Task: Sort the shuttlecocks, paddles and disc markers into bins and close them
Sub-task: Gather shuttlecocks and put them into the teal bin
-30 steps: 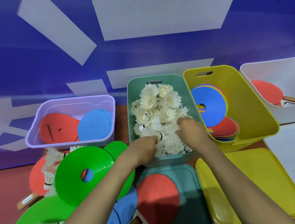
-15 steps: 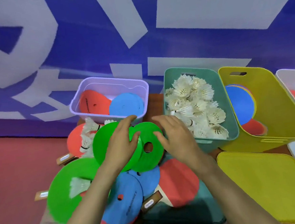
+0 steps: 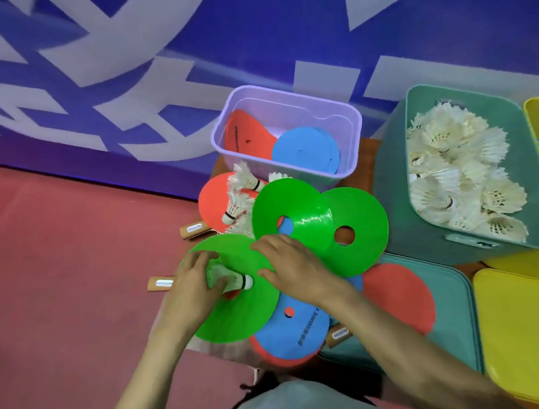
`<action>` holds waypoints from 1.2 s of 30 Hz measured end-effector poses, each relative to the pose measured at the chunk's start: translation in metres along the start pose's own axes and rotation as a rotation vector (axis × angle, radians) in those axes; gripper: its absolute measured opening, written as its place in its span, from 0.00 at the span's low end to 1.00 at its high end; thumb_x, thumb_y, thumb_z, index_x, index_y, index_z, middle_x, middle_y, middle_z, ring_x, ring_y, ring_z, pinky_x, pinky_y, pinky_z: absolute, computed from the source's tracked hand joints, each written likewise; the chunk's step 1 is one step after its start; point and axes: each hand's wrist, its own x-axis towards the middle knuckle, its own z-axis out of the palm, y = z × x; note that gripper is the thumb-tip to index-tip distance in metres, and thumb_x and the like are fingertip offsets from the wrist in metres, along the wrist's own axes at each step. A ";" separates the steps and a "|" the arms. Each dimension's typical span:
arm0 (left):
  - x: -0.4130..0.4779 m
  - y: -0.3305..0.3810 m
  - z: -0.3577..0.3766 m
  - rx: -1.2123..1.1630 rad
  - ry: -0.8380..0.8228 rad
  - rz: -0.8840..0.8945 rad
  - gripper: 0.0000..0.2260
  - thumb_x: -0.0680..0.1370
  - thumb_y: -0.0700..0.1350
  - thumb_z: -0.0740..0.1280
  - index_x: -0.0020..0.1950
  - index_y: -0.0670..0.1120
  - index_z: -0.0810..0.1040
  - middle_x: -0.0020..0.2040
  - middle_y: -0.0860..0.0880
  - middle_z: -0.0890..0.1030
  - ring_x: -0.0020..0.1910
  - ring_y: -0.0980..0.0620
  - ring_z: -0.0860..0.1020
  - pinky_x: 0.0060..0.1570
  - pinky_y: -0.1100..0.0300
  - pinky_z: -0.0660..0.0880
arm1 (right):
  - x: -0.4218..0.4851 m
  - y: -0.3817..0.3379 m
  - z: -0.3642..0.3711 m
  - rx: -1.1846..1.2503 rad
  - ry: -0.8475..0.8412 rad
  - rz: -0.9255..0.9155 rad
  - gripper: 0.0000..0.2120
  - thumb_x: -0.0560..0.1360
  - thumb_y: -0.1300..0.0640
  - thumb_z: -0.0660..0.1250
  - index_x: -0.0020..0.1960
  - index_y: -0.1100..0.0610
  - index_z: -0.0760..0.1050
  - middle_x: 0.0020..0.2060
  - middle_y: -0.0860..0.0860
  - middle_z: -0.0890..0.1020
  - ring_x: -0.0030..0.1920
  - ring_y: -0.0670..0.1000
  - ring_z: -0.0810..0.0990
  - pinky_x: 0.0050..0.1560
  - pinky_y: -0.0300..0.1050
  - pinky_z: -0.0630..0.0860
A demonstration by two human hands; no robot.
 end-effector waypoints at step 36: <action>0.004 0.098 0.002 -0.611 0.419 0.263 0.12 0.73 0.41 0.69 0.55 0.49 0.74 0.47 0.55 0.78 0.45 0.59 0.75 0.48 0.68 0.70 | 0.002 0.036 -0.053 0.292 0.988 0.177 0.06 0.74 0.61 0.67 0.51 0.60 0.79 0.45 0.52 0.83 0.46 0.53 0.80 0.50 0.45 0.74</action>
